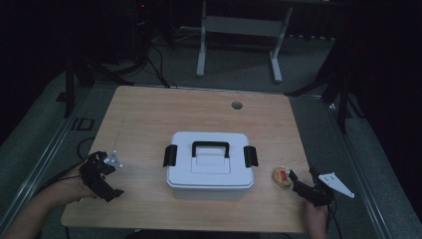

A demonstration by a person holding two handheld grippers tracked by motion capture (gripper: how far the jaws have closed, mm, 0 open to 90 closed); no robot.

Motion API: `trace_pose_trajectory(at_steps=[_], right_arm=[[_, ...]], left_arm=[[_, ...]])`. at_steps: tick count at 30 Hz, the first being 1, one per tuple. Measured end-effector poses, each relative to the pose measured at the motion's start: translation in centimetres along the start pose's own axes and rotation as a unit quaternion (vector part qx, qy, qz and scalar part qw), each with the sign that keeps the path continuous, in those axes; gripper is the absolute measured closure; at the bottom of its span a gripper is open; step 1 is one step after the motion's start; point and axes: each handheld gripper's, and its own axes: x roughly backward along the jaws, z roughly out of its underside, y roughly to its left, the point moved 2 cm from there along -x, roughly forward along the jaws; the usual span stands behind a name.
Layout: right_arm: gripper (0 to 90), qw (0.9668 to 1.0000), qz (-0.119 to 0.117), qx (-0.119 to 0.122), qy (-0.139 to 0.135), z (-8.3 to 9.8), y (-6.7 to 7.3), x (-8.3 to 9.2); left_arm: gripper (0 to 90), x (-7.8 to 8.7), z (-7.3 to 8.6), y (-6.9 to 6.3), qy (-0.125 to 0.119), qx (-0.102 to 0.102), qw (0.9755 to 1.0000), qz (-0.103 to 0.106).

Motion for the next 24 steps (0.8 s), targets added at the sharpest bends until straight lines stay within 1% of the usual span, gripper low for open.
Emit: trace_pose_trajectory(at_steps=[1,4,5,6,8,9,10,12,13,14,16,17,18,22,24], right_arm=[[13.2,1.0,0.0,0.0,0.0,0.0,0.0,0.0],[13.2,1.0,0.0,-0.001,0.0,0.0,0.0,0.0],[13.2,1.0,0.0,0.0,0.0,0.0,0.0,0.0],[13.2,1.0,0.0,0.0,0.0,0.0,0.0,0.0],[13.2,1.0,-0.001,0.0,0.0,0.0,0.0,0.0],[13.2,1.0,-0.001,0.0,0.001,0.0,0.0,0.0],[13.2,1.0,-0.001,0.0,0.001,0.0,0.0,0.0],[13.2,1.0,-0.001,0.0,0.001,0.0,0.0,0.0],[13.2,1.0,-0.001,0.0,0.001,0.0,0.0,0.0],[13.2,1.0,-0.001,-0.001,0.0,0.0,0.0,0.0],[13.2,1.0,-0.002,0.0,0.0,0.0,0.0,0.0],[13.2,1.0,-0.002,-0.001,0.001,0.0,0.0,0.0],[13.2,1.0,-0.002,-0.001,0.001,0.0,0.0,0.0],[13.2,1.0,-0.002,0.0,0.0,0.0,0.0,0.0],[13.2,1.0,-0.002,0.0,0.0,0.0,0.0,0.0]], left_arm=[[0.8,0.0,-0.1,-0.1,0.008,-0.004,0.9999,0.008],[0.9,-0.1,-0.3,-0.3,0.035,-0.02,0.9991,0.015],[0.9,0.0,-0.4,-0.3,0.043,-0.029,0.9986,0.009],[0.9,0.0,-0.5,-0.3,0.047,-0.028,0.9984,0.013],[0.9,0.1,-0.8,-0.3,0.063,-0.036,0.9973,0.012],[0.9,0.2,-0.9,-0.3,0.074,-0.035,0.9966,0.013],[0.8,0.2,-0.9,-0.4,0.078,-0.037,0.9962,0.009],[0.9,0.3,-1.2,-0.4,0.096,-0.04,0.9945,0.015],[0.8,0.3,-1.2,-0.5,0.103,-0.044,0.9937,0.013],[0.9,0.3,-1.4,-0.5,0.108,-0.049,0.9928,0.017],[0.9,0.4,-1.6,-0.7,0.117,-0.05,0.9917,0.02],[0.9,0.5,-1.7,-0.8,0.121,-0.053,0.9909,0.027],[0.9,0.5,-1.8,-0.8,0.125,-0.055,0.9902,0.03],[0.9,0.7,-2.2,-1.0,0.138,-0.062,0.9877,0.037],[0.9,0.9,-2.4,-1.1,0.137,-0.065,0.9875,0.04]])
